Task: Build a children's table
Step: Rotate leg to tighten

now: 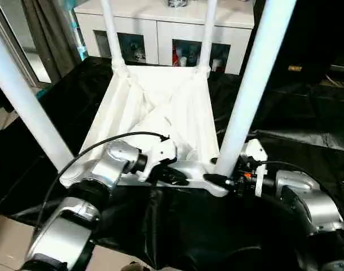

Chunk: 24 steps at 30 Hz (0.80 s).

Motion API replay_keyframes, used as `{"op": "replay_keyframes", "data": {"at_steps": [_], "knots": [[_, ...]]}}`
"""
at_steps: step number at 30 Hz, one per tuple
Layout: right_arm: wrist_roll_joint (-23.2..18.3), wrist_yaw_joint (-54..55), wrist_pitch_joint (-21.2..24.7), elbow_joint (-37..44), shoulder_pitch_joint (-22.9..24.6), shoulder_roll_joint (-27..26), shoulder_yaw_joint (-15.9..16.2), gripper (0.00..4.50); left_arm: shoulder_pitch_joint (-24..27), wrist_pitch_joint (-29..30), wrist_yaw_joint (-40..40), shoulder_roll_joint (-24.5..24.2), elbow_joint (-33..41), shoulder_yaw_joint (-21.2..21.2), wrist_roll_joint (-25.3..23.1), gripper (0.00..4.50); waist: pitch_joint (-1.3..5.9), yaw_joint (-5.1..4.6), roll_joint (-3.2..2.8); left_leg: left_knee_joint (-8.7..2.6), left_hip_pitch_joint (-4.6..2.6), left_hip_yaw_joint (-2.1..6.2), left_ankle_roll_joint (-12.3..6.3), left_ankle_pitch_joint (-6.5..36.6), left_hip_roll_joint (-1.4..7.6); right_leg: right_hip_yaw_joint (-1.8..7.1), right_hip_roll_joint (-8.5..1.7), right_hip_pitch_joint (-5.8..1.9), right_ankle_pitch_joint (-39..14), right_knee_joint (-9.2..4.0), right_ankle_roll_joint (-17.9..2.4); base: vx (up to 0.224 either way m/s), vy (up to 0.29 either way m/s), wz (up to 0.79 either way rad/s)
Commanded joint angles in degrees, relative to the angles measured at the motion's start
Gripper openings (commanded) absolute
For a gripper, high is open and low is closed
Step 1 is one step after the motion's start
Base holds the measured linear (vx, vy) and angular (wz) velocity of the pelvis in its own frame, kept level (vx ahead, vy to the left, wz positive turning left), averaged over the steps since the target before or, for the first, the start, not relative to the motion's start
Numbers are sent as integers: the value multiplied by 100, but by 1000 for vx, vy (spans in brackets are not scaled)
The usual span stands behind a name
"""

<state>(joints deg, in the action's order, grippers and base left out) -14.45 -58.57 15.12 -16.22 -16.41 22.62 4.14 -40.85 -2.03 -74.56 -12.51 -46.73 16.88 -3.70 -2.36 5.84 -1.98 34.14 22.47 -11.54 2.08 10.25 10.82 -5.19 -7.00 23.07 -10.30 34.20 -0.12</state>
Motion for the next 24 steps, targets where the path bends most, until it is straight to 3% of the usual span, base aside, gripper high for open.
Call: {"op": "replay_keyframes", "data": {"at_steps": [1, 3, 6, 8, 9, 14, 15, 17, 20, 24], "knots": [[160, 262, 57, -114, 49, -180, 203, 258, -197, 9, 608, 223, -139, -106, -11, 0, 361, -15, 96, -416, -130, 103, -363, 1110, 262, 244, -254, -282, -841, -358, -1368, 0, 0, 0], [353, 753, -10, -336, 17, -347, 190, 254, -319, 72, 1133, 361, -344, -219, -50, 0, 318, -42, 101, -458, -155, 120, -186, 1509, 255, 245, -265, -272, -1536, -441, -1210, 0, 0, 0], [555, 1316, -175, -583, -47, -541, 136, 252, -404, 120, 1545, 473, -460, -260, -115, 0, 301, -105, 96, -494, -180, 149, 13, 1811, 244, 238, -266, -248, -2077, -502, -1031, 0, 0, 0], [700, 1963, -166, -820, -124, -832, 71, 252, -532, 264, 2164, 662, -610, -305, -203, 0, 300, -122, 82, -506, -177, 159, 45, 1880, 251, 244, -266, -244, -2158, -523, -942, 0, 0, 0], [803, 2434, -79, -948, -183, -1075, 56, 252, -628, 414, 2593, 846, -711, -363, -222, 0, 277, -160, 83, -518, -213, 165, 115, 2109, 237, 233, -256, -211, -2409, -559, -898, 0, 0, 0], [855, 3200, -96, -1170, -372, -1670, -19, 252, -725, 457, 3139, 1317, -833, -433, -173, 0, 246, -210, 74, -534, -250, 183, 141, 2437, 214, 220, -256, -174, -2868, -654, -700, 0, 0, 0], [776, 3189, -120, -1177, -399, -1770, -45, 287, -710, 436, 3116, 1390, -815, -404, -163, 0, 247, -217, 43, -545, -277, 200, 148, 2538, 210, 203, -262, -180, -2981, -676, -660, 0, 0, 0], [742, 3146, -162, -1168, -409, -1793, -38, 322, -698, 407, 3062, 1405, -807, -377, -179, 0, 265, -235, 65, -560, -273, 209, 129, 2527, 215, 199, -255, -208, -2906, -680, -629, 0, 0, 0], [665, 2767, -253, -955, -371, -1685, 67, 345, -626, 295, 2731, 1334, -729, -296, -194, 0, 289, -262, 57, -592, -203, 202, 38, 2201, 232, 232, -238, -263, -2152, -608, -806, 0, 0, 0], [451, 1884, -240, -568, -244, -1225, 166, 373, -507, 98, 2054, 1039, -581, -180, -162, 0, 297, -249, 80, -561, -197, 161, -158, 1980, 224, 264, -244, -284, -1777, -575, -977, 0, 0, 0]]}}
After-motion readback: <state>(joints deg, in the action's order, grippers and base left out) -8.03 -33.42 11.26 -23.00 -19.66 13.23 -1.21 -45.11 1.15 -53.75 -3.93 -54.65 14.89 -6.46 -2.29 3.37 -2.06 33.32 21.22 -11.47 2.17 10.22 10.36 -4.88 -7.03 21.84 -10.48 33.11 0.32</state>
